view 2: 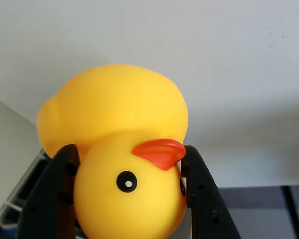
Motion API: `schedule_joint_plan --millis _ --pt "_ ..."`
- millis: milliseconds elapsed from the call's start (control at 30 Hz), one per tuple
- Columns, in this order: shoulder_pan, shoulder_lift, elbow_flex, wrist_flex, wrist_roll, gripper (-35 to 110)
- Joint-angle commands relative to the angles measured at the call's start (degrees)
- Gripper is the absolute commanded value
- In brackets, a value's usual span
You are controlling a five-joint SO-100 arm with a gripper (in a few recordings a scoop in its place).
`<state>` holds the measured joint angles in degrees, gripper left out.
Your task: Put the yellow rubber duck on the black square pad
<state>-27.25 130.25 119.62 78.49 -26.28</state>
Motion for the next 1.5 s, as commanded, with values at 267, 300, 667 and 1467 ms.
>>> schedule_joint_plan --millis 267,300,667,1467 --pt "33.5 7.9 -11.5 0.3 -1.0 16" --pt "36.4 8.0 -12.5 0.3 -1.0 16" --pt "65.4 8.0 -13.9 0.3 -1.0 16" --pt "87.8 -1.5 -4.2 -0.4 -1.2 16"
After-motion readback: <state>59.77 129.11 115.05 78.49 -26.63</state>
